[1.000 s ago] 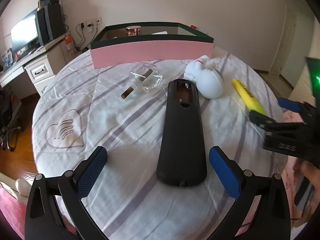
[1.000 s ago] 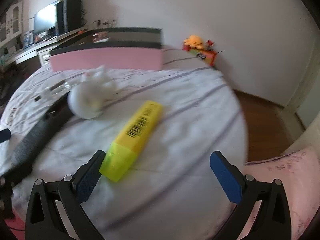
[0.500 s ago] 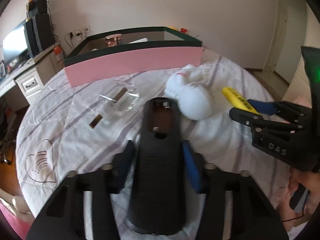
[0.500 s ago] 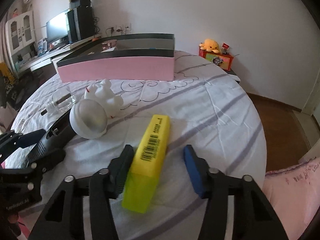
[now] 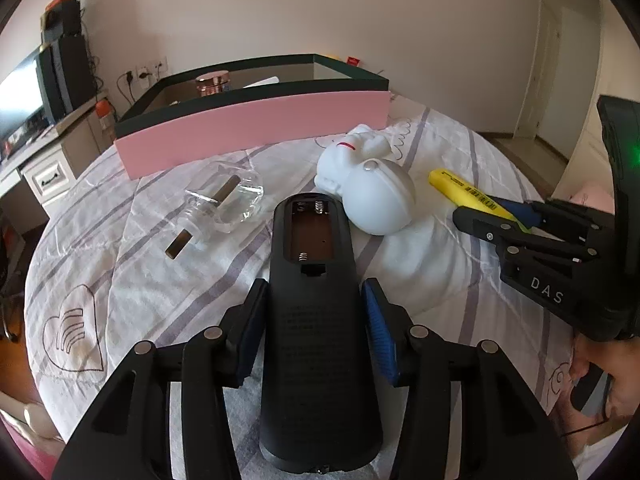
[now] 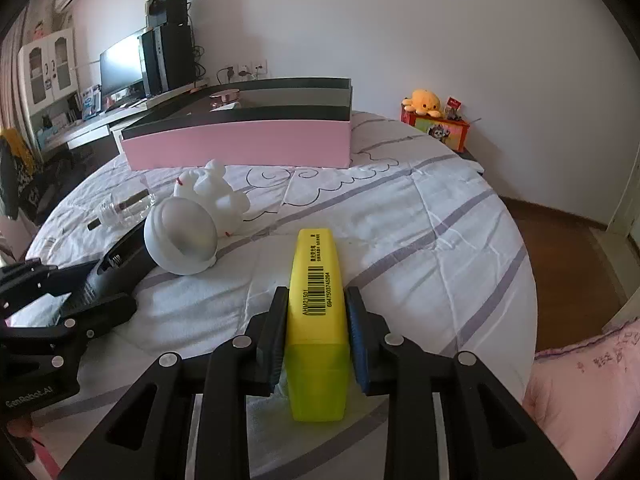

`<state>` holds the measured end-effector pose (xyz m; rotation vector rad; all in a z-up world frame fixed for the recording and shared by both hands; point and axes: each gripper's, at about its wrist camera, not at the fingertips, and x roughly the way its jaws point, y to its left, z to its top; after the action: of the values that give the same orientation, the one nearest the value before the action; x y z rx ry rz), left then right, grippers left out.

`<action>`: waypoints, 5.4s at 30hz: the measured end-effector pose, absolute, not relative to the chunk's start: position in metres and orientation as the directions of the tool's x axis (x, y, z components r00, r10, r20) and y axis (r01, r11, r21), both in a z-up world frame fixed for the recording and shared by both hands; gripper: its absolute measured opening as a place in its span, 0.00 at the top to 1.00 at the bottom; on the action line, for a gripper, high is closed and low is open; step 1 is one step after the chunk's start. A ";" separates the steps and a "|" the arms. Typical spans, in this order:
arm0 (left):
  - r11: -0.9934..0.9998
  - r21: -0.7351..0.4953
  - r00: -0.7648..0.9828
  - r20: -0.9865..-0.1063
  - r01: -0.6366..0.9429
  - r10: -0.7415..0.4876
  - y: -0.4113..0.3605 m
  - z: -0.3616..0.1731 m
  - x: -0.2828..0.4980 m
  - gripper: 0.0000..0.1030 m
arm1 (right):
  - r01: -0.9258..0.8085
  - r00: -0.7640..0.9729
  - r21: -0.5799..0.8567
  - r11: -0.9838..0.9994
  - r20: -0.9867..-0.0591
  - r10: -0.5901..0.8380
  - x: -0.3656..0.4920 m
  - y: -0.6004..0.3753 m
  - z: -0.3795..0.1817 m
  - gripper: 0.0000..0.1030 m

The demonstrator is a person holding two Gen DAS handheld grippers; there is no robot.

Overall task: Organize rigid objects
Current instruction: 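Lift the black handle and yellow highlighter and carry them toward the pink box, then lower the handle and highlighter into the pink box and open both tools, then withdraw both tools from the pink box back over the bed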

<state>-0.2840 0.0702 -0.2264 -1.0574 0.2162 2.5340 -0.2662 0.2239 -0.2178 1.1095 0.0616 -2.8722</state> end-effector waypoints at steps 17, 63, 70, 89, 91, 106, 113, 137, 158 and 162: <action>-0.919 -0.040 -0.666 -0.677 -0.393 0.314 0.055 -0.205 -0.267 0.57 | 0.117 -0.738 0.130 -0.984 -0.652 -0.174 -0.255 0.223 -0.198 0.74; -0.985 0.116 -0.940 -0.332 -0.124 0.079 -0.023 -0.035 -0.270 0.57 | 0.312 -0.881 -0.037 -0.949 -0.385 -0.274 -0.258 0.158 -0.034 0.74; -0.980 0.128 -0.922 -0.377 -0.149 0.091 -0.012 -0.040 -0.325 0.57 | 0.316 -0.870 -0.063 -0.947 -0.418 -0.262 -0.302 0.159 -0.038 0.74; -0.949 0.148 -0.766 -0.630 -0.277 0.126 0.053 -0.116 -0.513 0.57 | 0.319 -0.707 -0.033 -0.947 -0.674 -0.215 -0.464 0.191 -0.126 0.74; -0.947 0.160 -0.746 -0.657 -0.280 0.109 0.059 -0.131 -0.523 0.57 | 0.324 -0.680 -0.016 -0.946 -0.699 -0.221 -0.473 0.191 -0.139 0.74; -0.947 0.153 -0.696 -0.712 -0.281 0.092 0.061 -0.155 -0.529 0.49 | 0.312 -0.625 0.017 -0.950 -0.749 -0.219 -0.481 0.194 -0.167 0.73; -0.960 0.139 -0.764 -0.637 -0.243 0.101 0.043 -0.120 -0.485 0.16 | 0.303 -0.684 0.003 -0.953 -0.696 -0.220 -0.449 0.194 -0.135 0.30; -0.997 0.024 -0.960 -0.274 -0.073 0.063 -0.024 -0.062 -0.223 0.00 | 0.173 -0.937 -0.135 -0.976 -0.329 -0.121 -0.218 0.168 -0.045 0.00; -0.990 0.069 -0.944 -0.316 -0.120 0.093 -0.026 -0.082 -0.190 0.00 | 0.079 -0.924 -0.060 -0.995 -0.380 -0.051 -0.174 0.183 -0.080 0.00; -0.991 0.075 -0.931 -0.356 -0.114 0.081 -0.027 -0.093 -0.201 0.00 | 0.081 -0.901 -0.053 -0.995 -0.431 -0.050 -0.189 0.184 -0.098 0.00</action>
<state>-0.2013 -0.0269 -0.0926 -0.5445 0.1434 2.9897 -0.1886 0.1839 -0.0976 0.6773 0.1074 -2.9965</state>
